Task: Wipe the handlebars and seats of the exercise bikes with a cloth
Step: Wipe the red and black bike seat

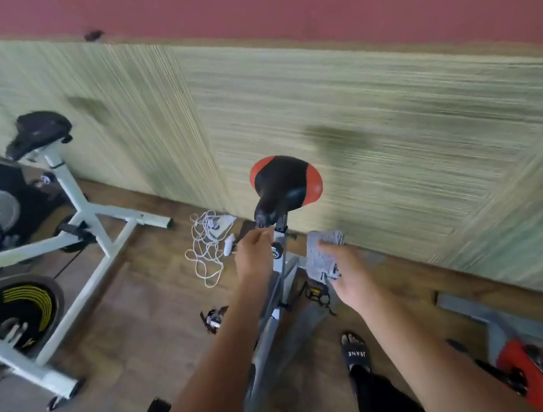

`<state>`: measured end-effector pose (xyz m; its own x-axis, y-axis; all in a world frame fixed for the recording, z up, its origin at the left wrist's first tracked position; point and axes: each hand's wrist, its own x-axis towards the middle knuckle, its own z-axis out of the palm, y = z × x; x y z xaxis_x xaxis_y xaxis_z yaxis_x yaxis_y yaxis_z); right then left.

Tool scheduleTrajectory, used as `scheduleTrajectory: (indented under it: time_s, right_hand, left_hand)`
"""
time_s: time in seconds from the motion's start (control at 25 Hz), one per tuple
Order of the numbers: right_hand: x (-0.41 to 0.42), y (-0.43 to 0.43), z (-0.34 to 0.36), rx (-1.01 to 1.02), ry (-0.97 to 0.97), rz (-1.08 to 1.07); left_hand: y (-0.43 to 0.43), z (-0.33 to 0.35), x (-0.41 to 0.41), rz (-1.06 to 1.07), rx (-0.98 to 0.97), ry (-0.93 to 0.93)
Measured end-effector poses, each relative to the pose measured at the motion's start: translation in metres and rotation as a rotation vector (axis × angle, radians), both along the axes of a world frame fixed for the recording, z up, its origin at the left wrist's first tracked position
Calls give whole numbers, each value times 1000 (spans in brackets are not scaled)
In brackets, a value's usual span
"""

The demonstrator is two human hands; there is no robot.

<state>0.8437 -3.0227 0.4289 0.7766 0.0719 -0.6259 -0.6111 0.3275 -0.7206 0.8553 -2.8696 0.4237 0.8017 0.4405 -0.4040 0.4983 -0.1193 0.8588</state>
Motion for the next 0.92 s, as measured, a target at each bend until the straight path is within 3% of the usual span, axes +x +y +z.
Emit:
scheduleTrajectory:
  time_s: [0.16, 0.28, 0.44, 0.56, 0.68, 0.92]
  right_hand:
    - [87, 19, -46, -122, 56, 22]
    - [124, 41, -66, -237, 89, 34]
    - [164, 77, -81, -309, 172, -34]
    - [175, 115, -88, -290, 231, -124]
    - [170, 147, -96, -360, 161, -169]
    - [140, 162, -118, -419, -105, -102]
  left_hand:
    - [-3, -21, 66, 145, 147, 52]
    - [2, -32, 104, 198, 154, 48]
    - [22, -61, 150, 171, 128, 126]
    - [37, -77, 181, 35, 64, 235]
    - [44, -83, 194, -114, 23, 305]
    - [53, -95, 196, -68, -140, 310]
